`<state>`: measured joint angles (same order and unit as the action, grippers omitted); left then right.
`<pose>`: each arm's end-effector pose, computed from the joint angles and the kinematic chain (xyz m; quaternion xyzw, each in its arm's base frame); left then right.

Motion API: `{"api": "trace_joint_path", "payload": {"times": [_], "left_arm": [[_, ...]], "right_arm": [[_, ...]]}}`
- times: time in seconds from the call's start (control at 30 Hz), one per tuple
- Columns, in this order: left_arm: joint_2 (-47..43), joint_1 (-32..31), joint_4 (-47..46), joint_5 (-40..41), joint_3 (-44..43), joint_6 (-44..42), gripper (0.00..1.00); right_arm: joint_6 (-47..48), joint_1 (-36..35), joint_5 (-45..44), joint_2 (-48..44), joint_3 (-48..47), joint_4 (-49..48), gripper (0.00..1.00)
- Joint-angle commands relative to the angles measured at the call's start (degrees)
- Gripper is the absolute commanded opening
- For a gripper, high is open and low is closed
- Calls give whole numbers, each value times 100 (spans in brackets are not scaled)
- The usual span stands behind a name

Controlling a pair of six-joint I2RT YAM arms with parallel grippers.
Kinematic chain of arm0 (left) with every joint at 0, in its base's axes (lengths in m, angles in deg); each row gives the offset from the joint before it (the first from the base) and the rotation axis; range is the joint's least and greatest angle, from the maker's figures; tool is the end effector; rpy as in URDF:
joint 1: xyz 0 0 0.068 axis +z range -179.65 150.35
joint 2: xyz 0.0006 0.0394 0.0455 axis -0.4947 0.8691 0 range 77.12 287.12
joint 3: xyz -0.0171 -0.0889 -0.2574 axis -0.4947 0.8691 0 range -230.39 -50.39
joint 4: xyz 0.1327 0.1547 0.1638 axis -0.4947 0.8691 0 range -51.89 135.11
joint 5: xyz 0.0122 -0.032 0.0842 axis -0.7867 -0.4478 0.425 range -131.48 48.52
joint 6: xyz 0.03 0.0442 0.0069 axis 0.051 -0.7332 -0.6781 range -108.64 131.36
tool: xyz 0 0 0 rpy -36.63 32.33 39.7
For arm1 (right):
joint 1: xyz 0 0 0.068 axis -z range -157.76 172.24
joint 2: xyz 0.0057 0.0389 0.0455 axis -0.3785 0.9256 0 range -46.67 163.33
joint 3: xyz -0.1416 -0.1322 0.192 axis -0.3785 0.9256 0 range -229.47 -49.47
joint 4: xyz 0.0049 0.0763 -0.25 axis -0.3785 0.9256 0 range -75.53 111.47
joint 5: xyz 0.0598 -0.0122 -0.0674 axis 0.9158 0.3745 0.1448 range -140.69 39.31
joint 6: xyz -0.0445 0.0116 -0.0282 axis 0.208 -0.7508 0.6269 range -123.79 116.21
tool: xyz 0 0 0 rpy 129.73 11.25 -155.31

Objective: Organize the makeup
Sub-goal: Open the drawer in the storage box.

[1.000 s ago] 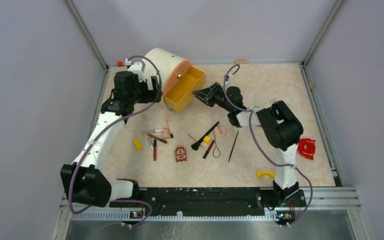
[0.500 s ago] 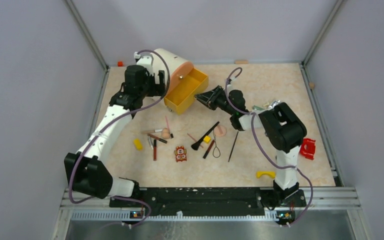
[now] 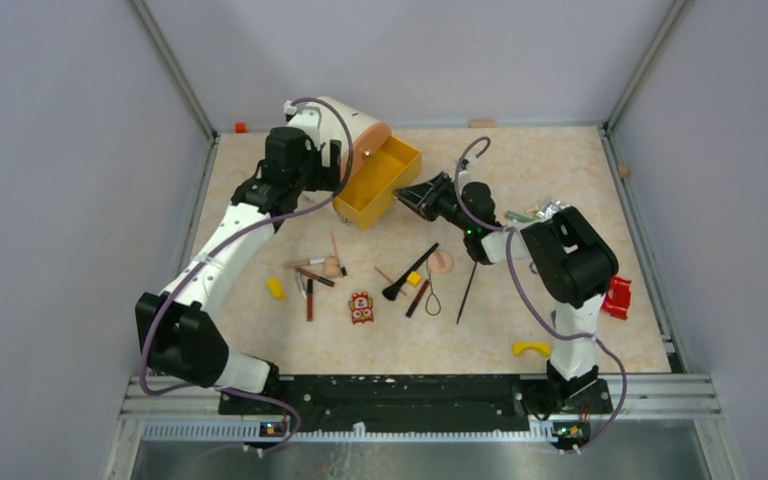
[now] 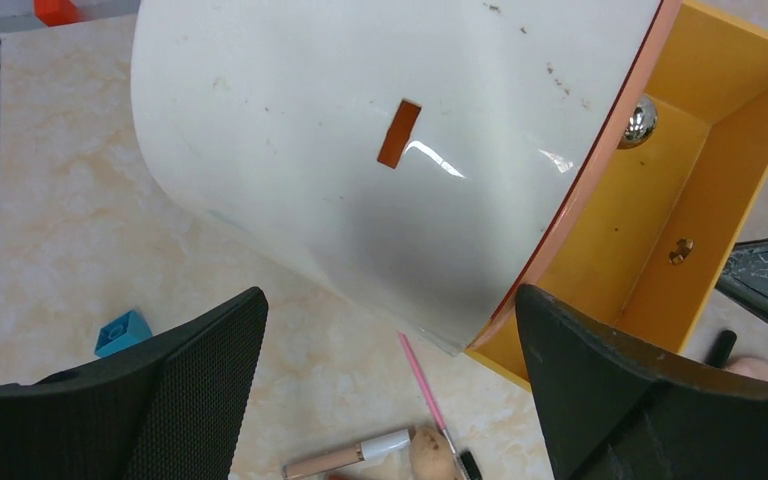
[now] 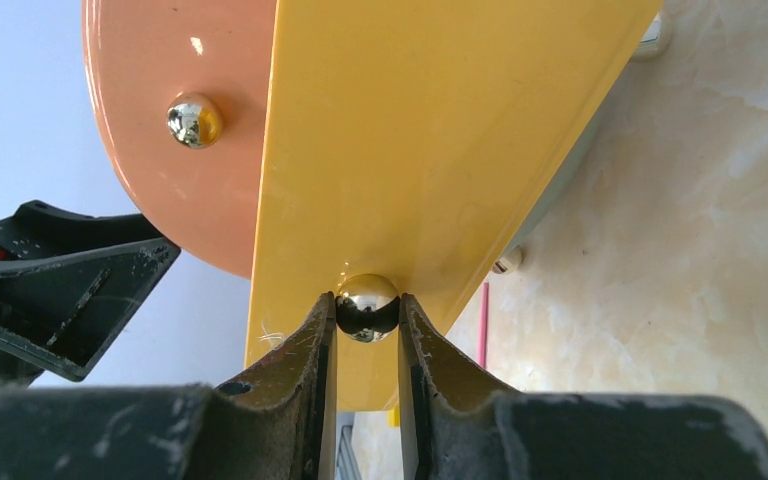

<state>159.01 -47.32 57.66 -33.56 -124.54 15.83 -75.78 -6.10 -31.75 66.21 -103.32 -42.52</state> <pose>0.3166 -0.0956 0.3513 0.0622 0.8504 -0.0418 0.5208 0.3535 0.2037 0.1736 0.1579 0.7014 0.6017 0.3479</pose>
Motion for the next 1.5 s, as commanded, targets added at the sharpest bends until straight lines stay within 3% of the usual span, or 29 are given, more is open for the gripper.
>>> {"api": "trace_joint_path", "payload": {"times": [0.0,0.17,0.3,0.4,0.63,0.9,1.1,1.27,1.47], "left_arm": [[-174,-92,-454,561,-11,-53,99],[-849,-96,-916,935,404,-80,99],[-1047,-116,-1186,652,494,-172,99],[-772,-310,-1073,507,255,-336,99],[-146,-955,-1266,1298,-23,-1040,99],[366,-978,-1427,1720,-138,-1385,99],[658,-955,-1385,2508,-227,-1215,99],[849,-912,-1178,2474,-397,-1079,93],[916,-883,-1094,2460,-456,-1023,92]], "right_arm": [[192,30,92,-354,67,-189,3],[172,30,108,-359,69,-207,3],[180,30,120,-372,67,-194,3],[184,34,136,-373,47,-183,3],[190,44,170,-376,39,-177,3],[144,48,268,-350,62,-264,3],[106,61,268,-386,207,-408,3],[90,79,220,-486,433,-534,3],[145,92,157,-666,638,-559,3]]}}
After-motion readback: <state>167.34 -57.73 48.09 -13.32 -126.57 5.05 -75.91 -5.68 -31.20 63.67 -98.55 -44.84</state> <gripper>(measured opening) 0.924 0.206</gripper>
